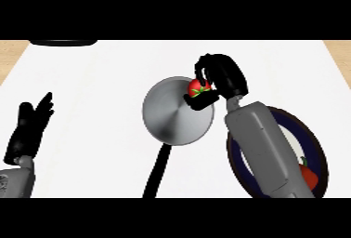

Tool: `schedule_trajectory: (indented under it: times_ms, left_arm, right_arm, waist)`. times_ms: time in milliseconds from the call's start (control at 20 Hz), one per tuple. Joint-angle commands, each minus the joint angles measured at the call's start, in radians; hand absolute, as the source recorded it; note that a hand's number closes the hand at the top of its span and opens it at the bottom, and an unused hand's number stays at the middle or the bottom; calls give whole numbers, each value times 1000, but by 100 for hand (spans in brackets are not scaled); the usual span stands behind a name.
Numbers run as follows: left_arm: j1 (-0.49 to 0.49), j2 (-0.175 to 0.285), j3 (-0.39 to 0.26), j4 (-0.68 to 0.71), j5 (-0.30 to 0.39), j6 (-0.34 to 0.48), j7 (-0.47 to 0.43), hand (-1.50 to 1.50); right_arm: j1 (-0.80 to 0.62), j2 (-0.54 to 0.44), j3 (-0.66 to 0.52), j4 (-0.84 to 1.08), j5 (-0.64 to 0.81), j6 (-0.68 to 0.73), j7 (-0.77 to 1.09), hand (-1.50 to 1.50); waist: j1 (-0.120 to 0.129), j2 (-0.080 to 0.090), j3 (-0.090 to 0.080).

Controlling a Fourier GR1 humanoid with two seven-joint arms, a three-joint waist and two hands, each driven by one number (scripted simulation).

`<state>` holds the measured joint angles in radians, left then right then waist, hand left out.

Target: Pick the tomato from the plate and place it in the pan

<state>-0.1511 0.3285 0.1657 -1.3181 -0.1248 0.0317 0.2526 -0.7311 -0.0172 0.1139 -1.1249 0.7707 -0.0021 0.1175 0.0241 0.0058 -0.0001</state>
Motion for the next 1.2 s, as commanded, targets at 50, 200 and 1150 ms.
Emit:
schedule_trajectory:
  times_ms: [50,200,1150]
  left_arm:
    - [-33,-12,2,17,4,-4,17,0]
    - [-25,-27,-18,4,-15,6,11,0]
    - [-98,-19,-35,57,-15,-46,-17,0]
  right_arm:
    - [-117,17,82,307,-80,-174,-25,150]
    - [-161,17,168,442,-181,-268,-41,150]
    - [-237,17,254,686,-703,-350,-313,-150]
  waist:
    - [10,3,0]
    - [34,7,0]
    - [118,28,2]
